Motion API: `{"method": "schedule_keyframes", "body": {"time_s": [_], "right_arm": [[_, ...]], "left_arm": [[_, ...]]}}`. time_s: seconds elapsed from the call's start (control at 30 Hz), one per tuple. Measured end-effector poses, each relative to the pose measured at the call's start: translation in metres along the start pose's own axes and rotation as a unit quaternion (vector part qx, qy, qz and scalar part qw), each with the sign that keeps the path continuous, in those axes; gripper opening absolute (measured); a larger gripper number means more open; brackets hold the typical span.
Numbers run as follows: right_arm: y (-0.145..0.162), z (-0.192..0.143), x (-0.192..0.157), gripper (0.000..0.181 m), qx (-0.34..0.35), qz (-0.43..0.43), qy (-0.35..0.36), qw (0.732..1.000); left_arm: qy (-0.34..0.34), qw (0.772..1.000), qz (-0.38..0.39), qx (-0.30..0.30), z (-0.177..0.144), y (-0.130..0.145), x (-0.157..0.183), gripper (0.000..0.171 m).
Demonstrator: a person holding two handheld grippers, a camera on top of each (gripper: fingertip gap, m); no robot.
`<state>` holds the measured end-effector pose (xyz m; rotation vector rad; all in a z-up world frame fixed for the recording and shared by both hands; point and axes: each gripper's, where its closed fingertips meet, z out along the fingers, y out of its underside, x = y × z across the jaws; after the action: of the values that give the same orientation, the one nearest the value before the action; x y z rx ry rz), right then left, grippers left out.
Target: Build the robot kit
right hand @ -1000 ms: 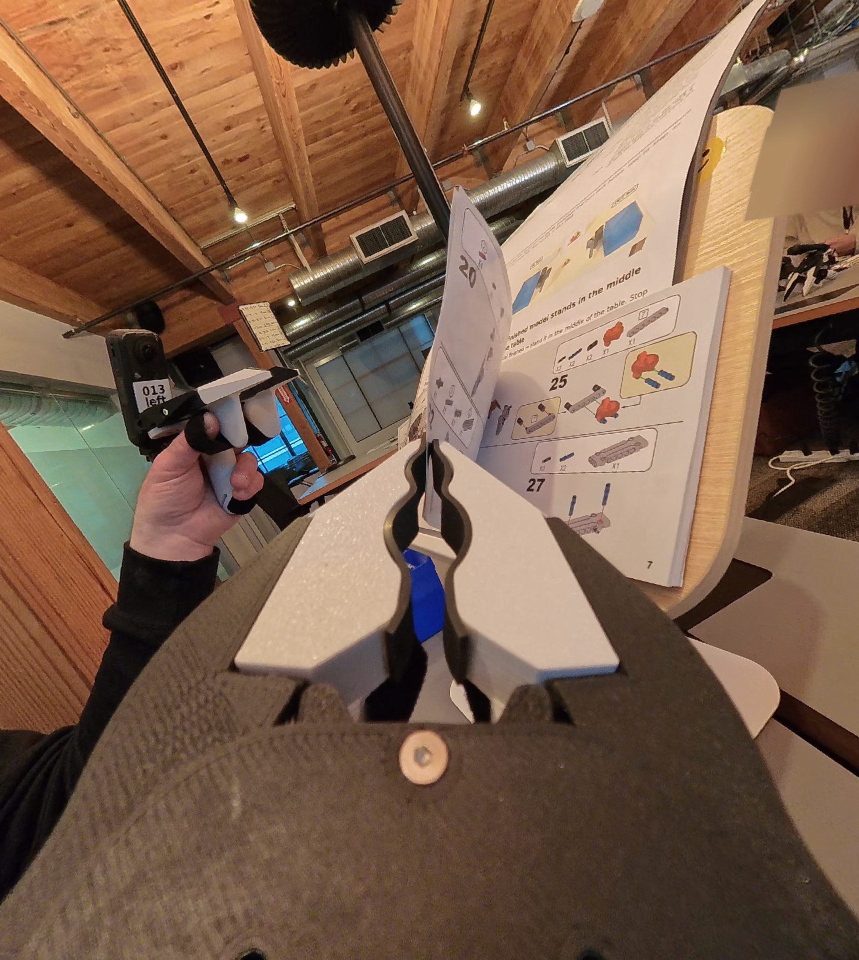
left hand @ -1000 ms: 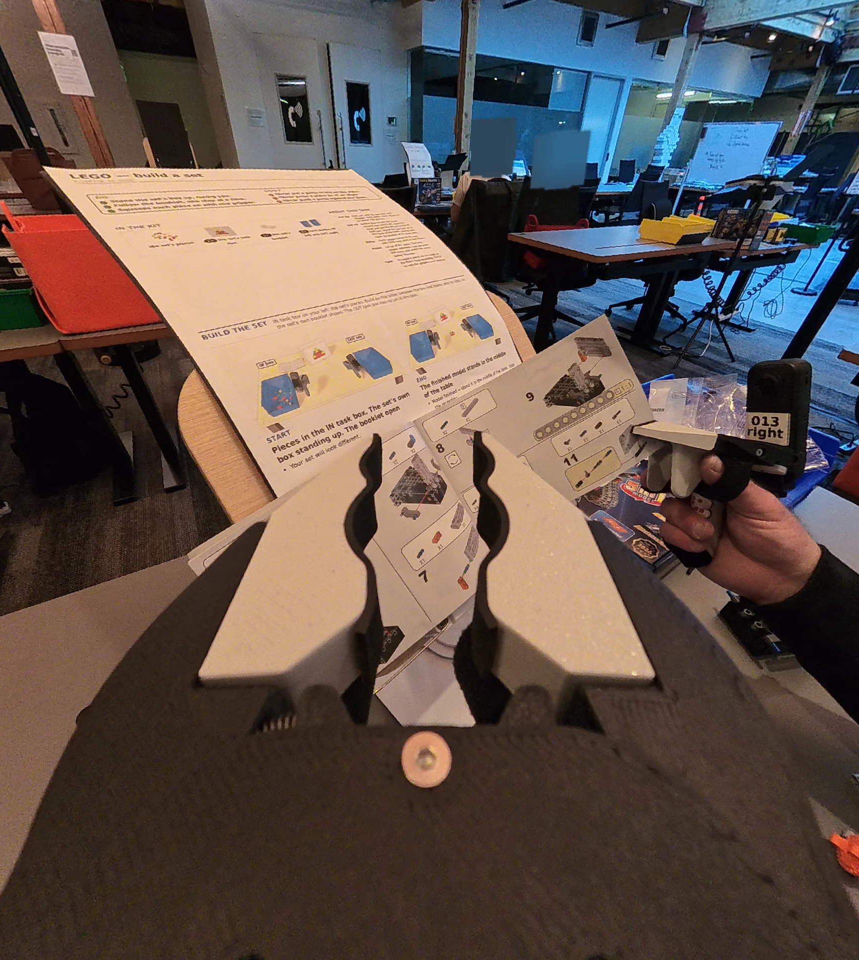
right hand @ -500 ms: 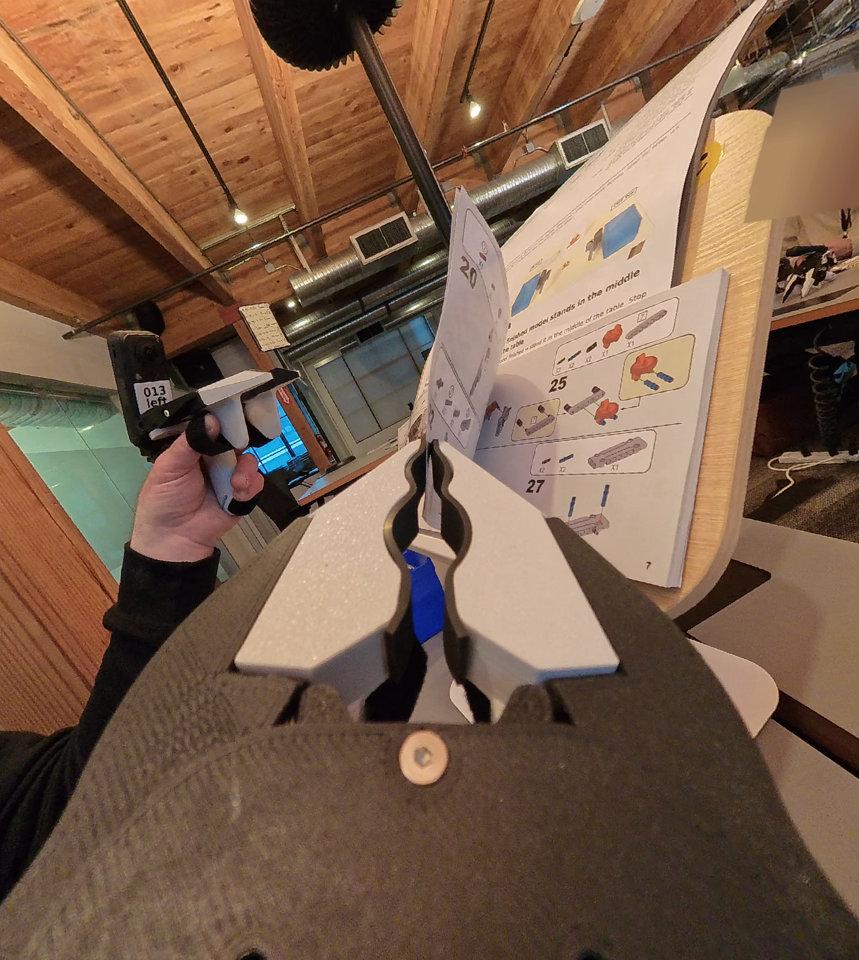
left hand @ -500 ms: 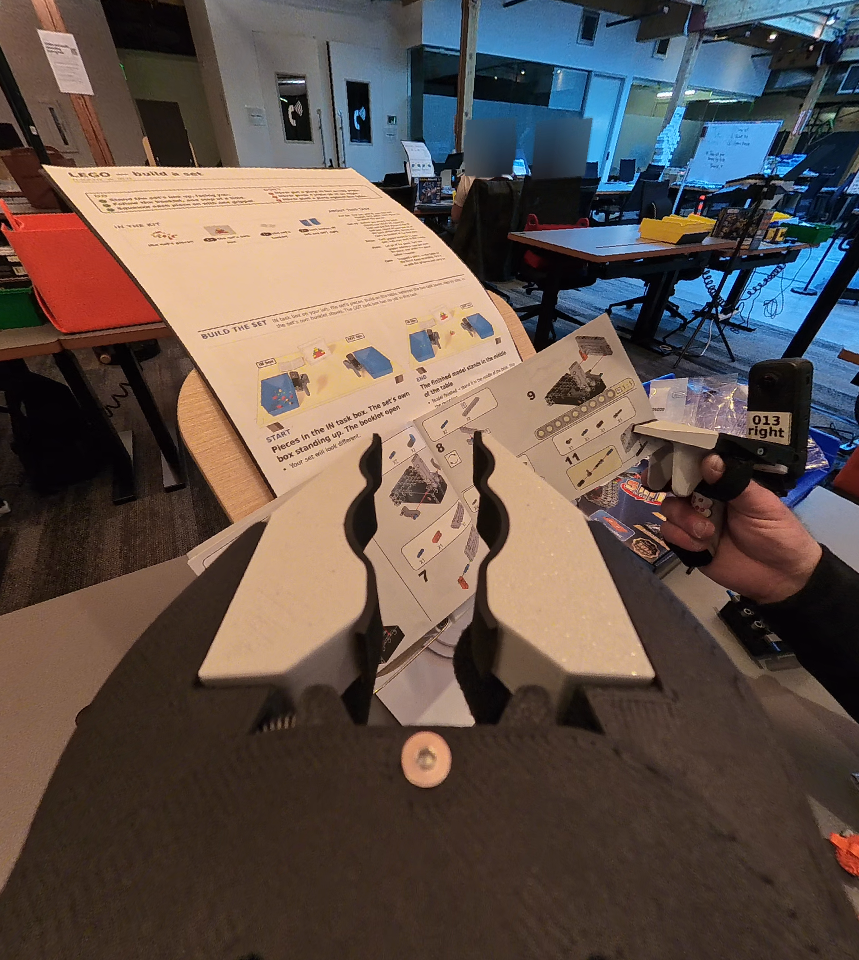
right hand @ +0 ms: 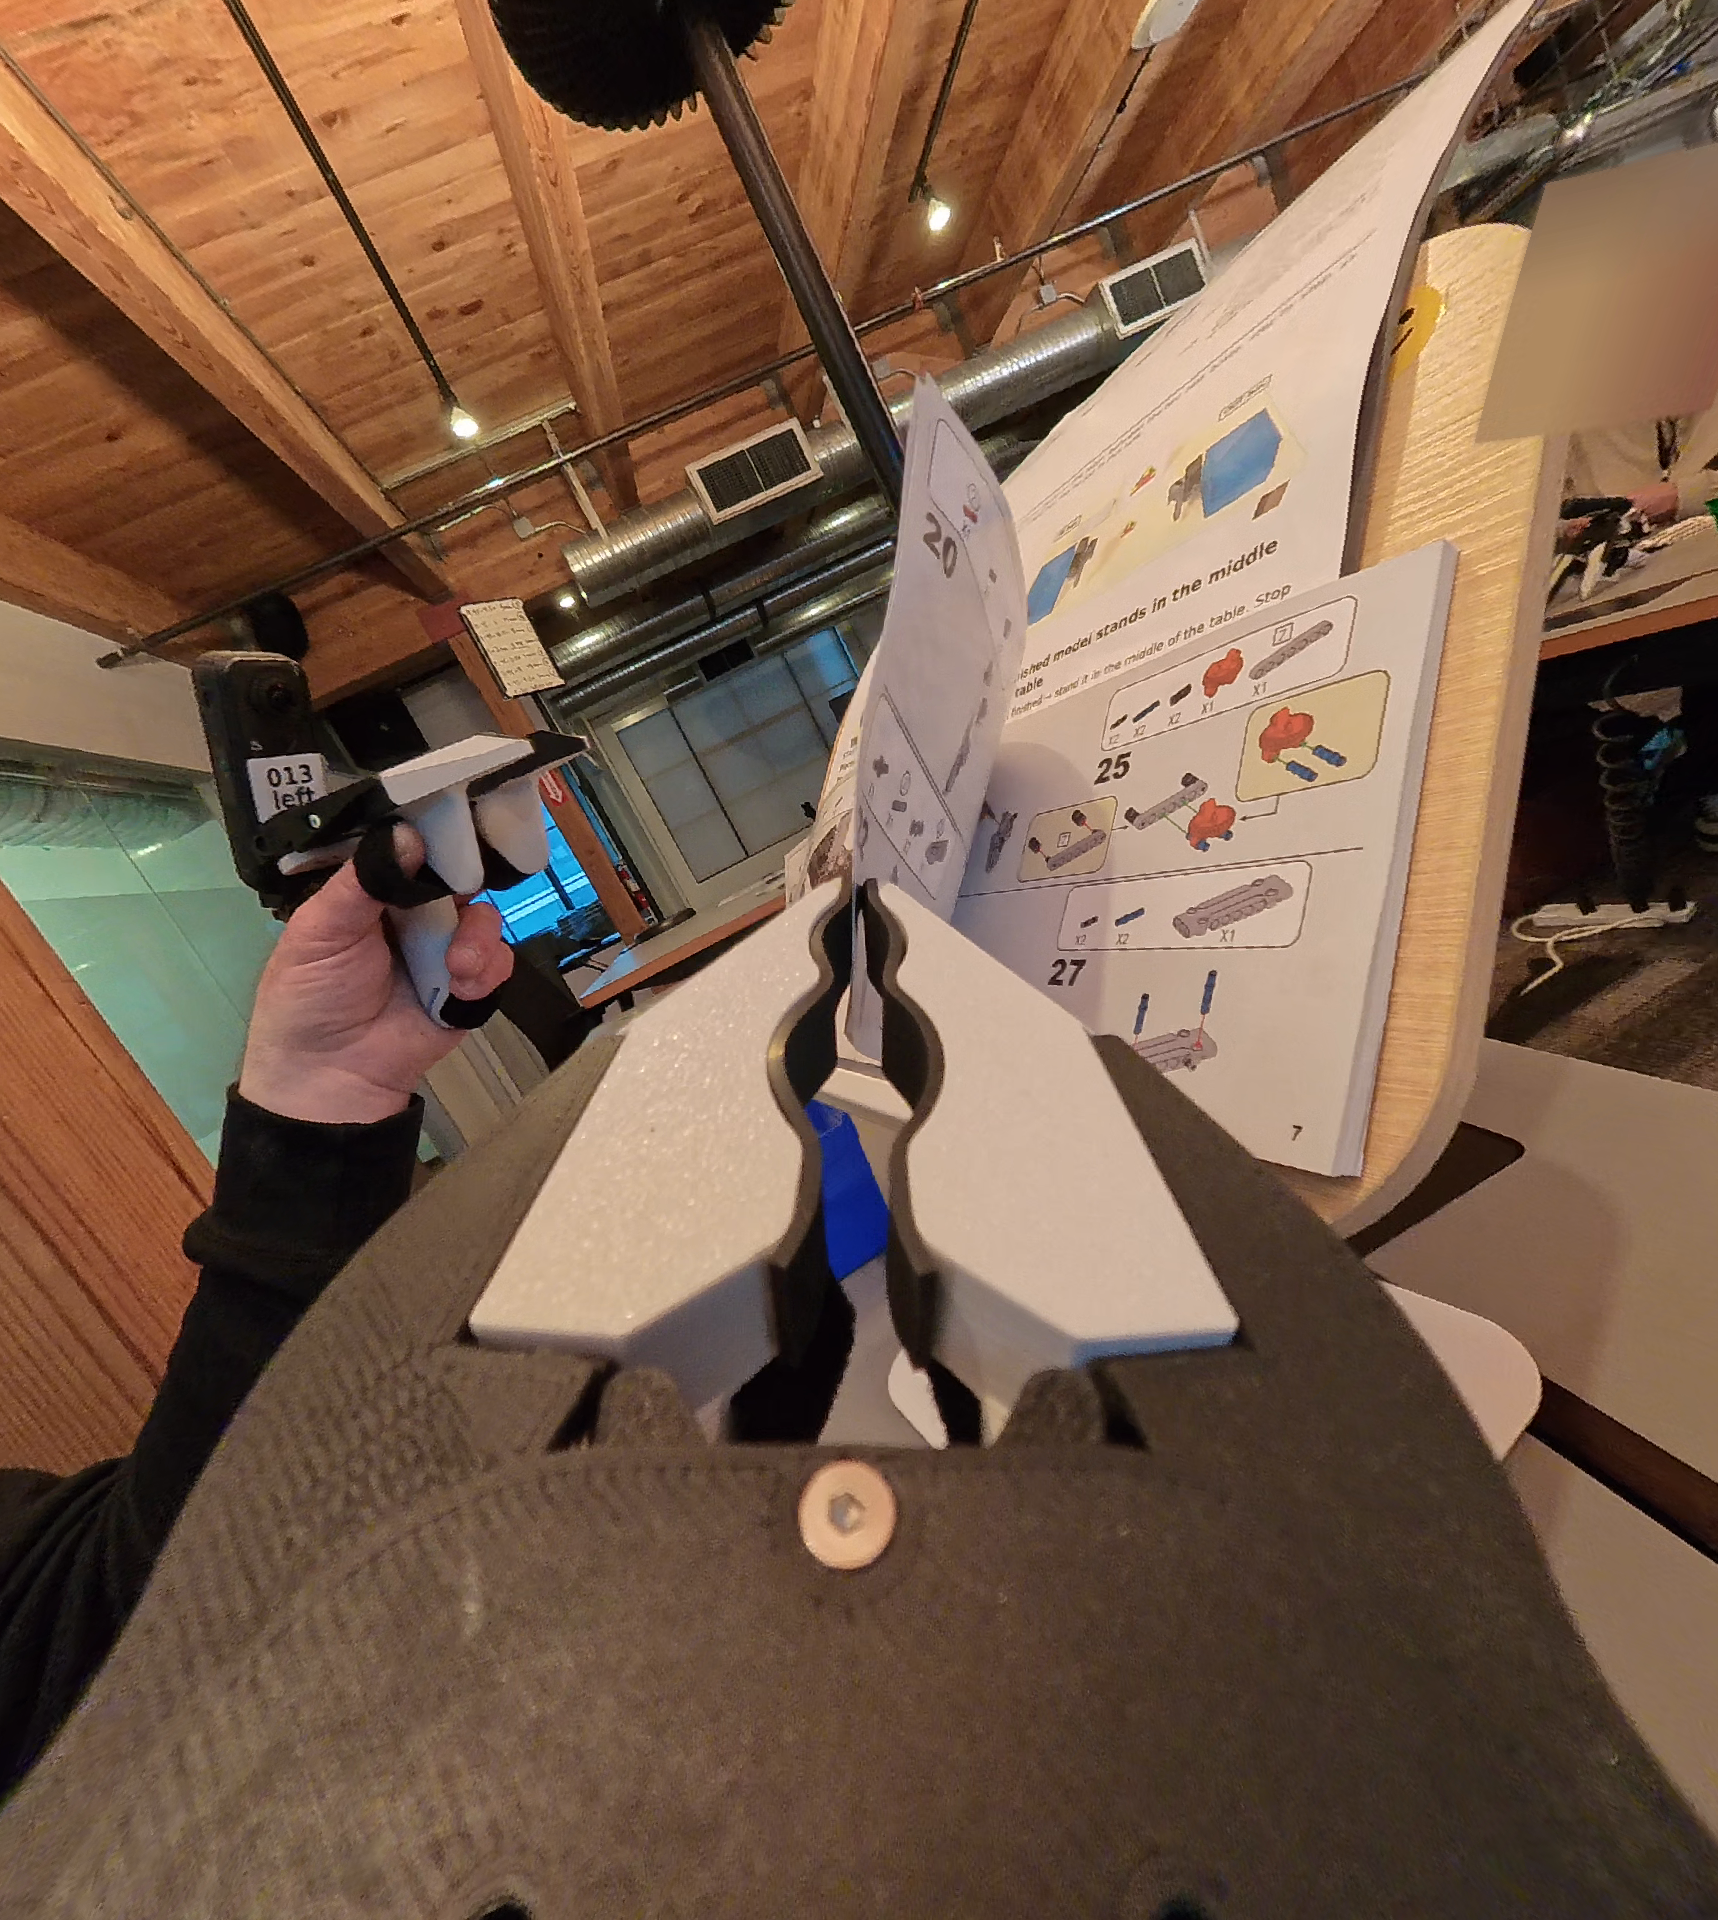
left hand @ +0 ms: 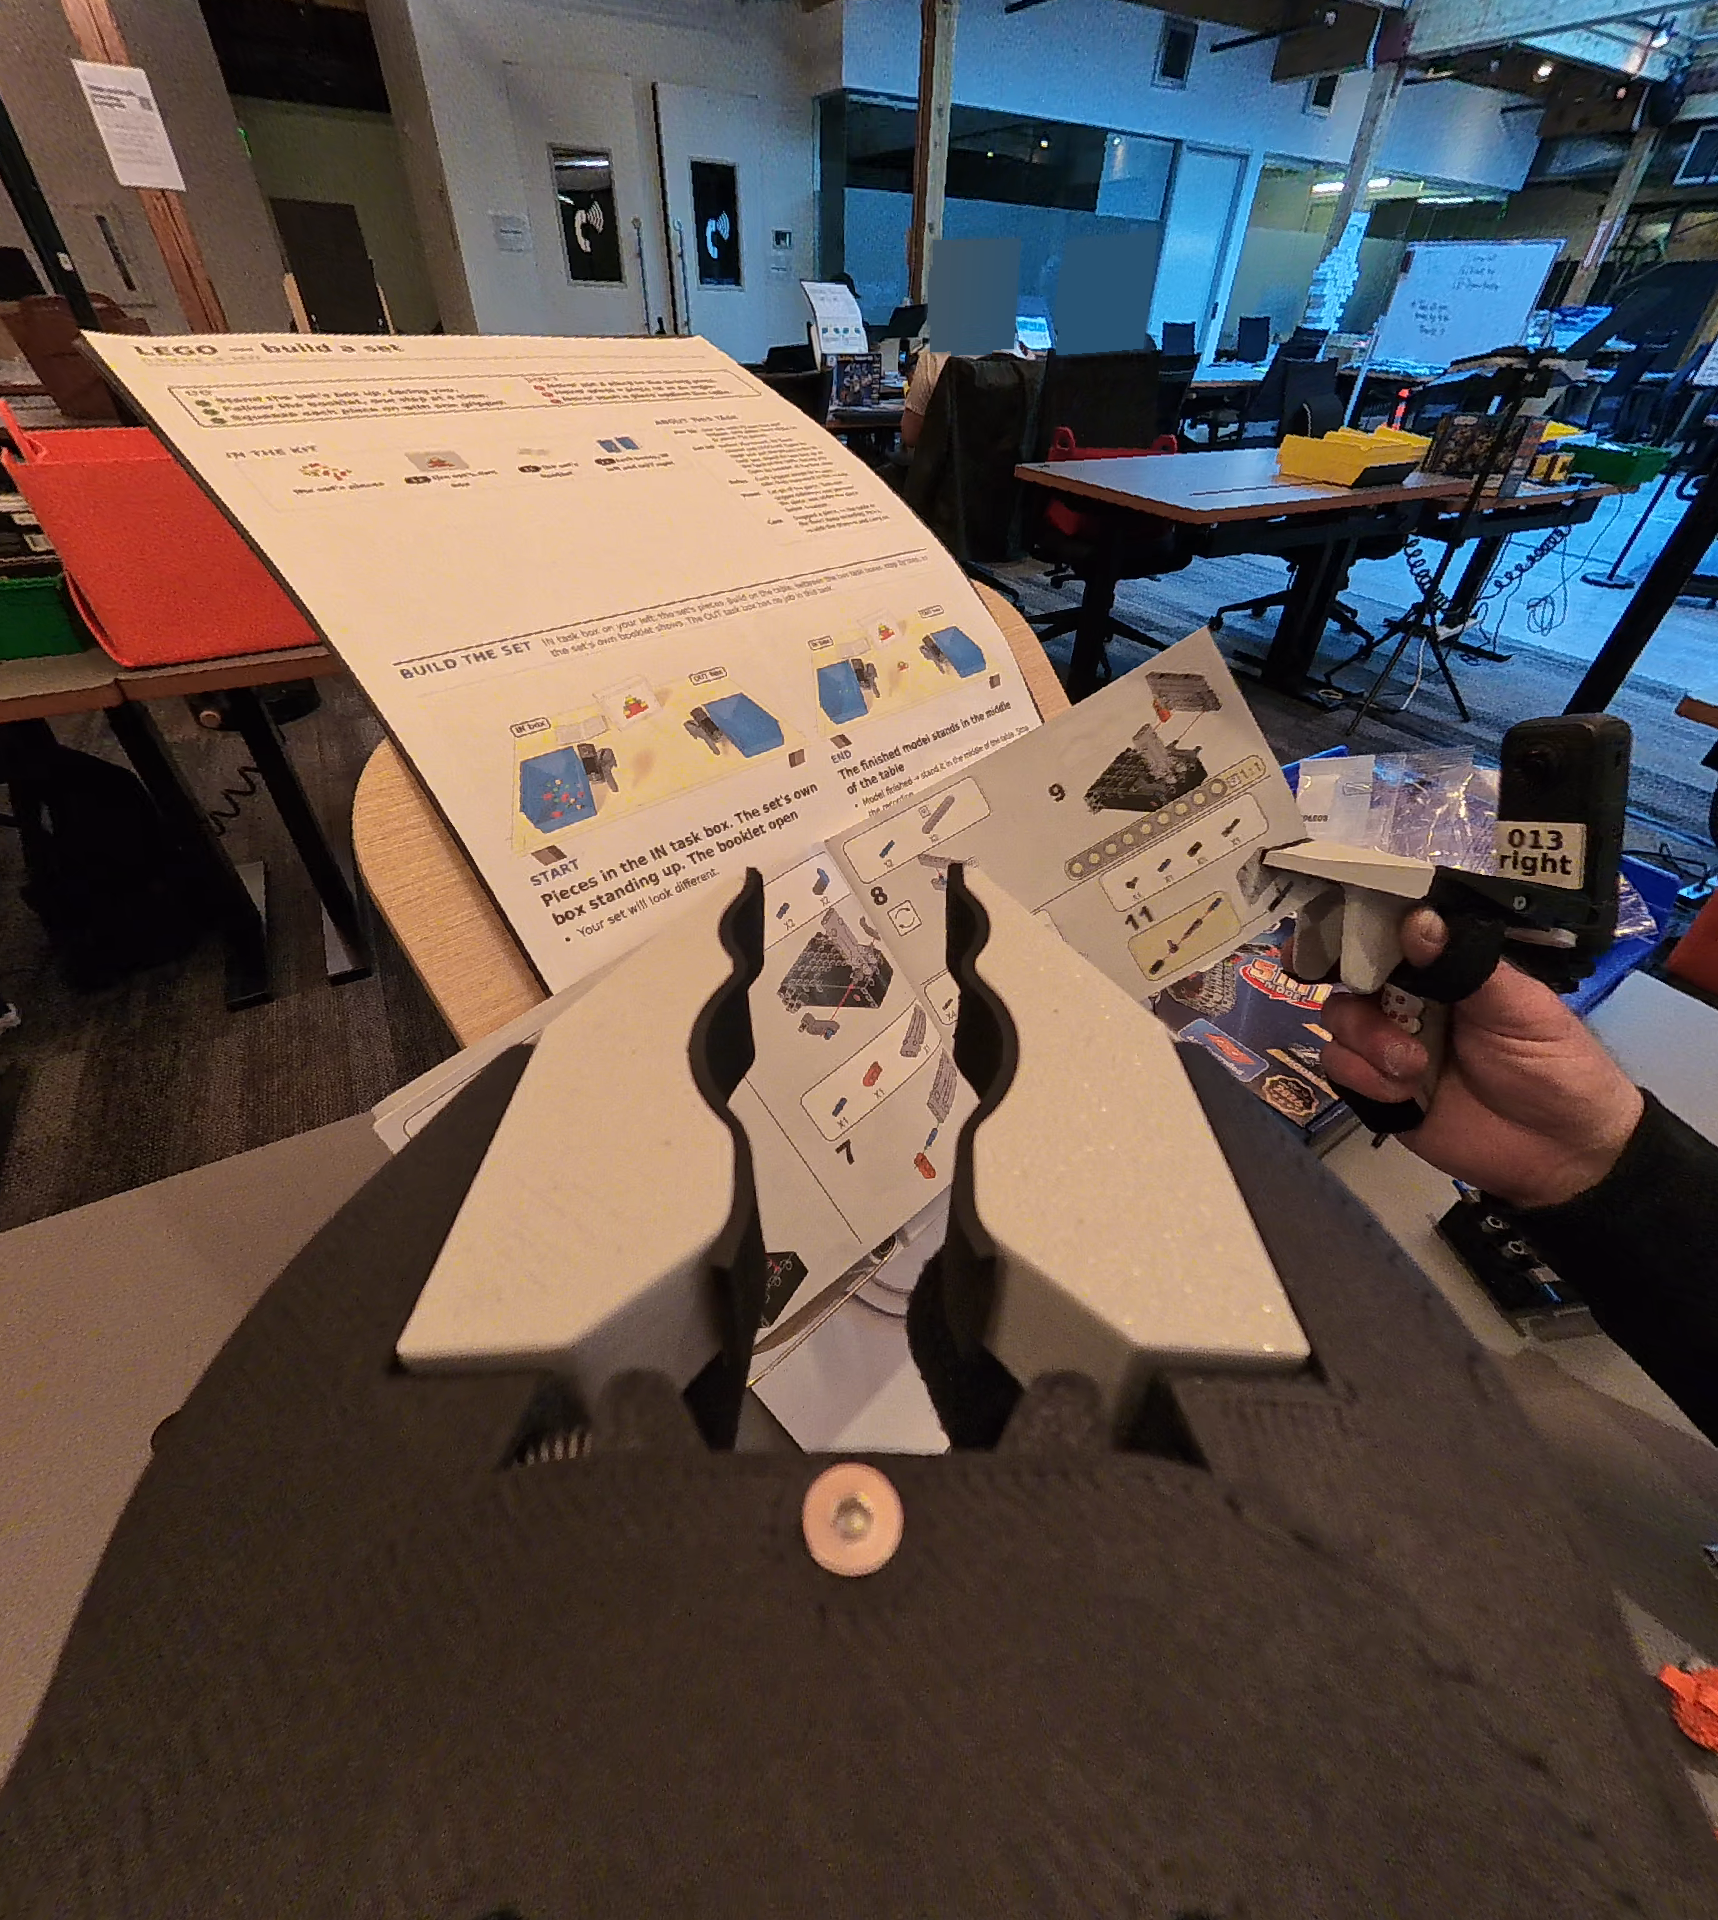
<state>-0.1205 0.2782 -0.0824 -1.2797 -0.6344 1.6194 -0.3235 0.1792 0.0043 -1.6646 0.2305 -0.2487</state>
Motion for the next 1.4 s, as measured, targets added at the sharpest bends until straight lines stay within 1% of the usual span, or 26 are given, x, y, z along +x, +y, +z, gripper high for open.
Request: {"method": "schedule_keyframes", "body": {"time_s": [0.13, 0.27, 0.9, 1.17, 1.27, 1.4], "right_arm": [[0.005, 0.007, -0.003, 0.000, -0.012, -0.023, 0.017, 1.000], [0.008, 0.013, -0.009, 0.000, -0.016, -0.033, 0.018, 0.999], [0.006, 0.014, -0.013, 0.000, -0.011, -0.032, 0.009, 0.999], [0.005, 0.014, -0.013, 0.000, -0.011, -0.035, 0.010, 0.999], [0.004, 0.015, -0.014, 0.000, -0.009, -0.048, 0.023, 0.999], [0.007, 0.021, -0.022, 0.000, -0.022, -0.078, 0.033, 0.996]], "left_arm": [[0.001, 1.000, -0.001, 0.000, 0.000, 0.000, 0.000, 0.032], [0.002, 1.000, 0.001, -0.004, 0.003, 0.002, 0.002, 0.032], [0.025, 0.999, 0.010, -0.040, 0.031, 0.019, 0.018, 0.035], [0.026, 0.999, 0.014, -0.041, 0.032, 0.019, 0.021, 0.035], [0.026, 0.999, 0.017, -0.042, 0.032, 0.018, 0.023, 0.035], [0.027, 0.998, 0.023, -0.047, 0.035, 0.020, 0.027, 0.035]]}}
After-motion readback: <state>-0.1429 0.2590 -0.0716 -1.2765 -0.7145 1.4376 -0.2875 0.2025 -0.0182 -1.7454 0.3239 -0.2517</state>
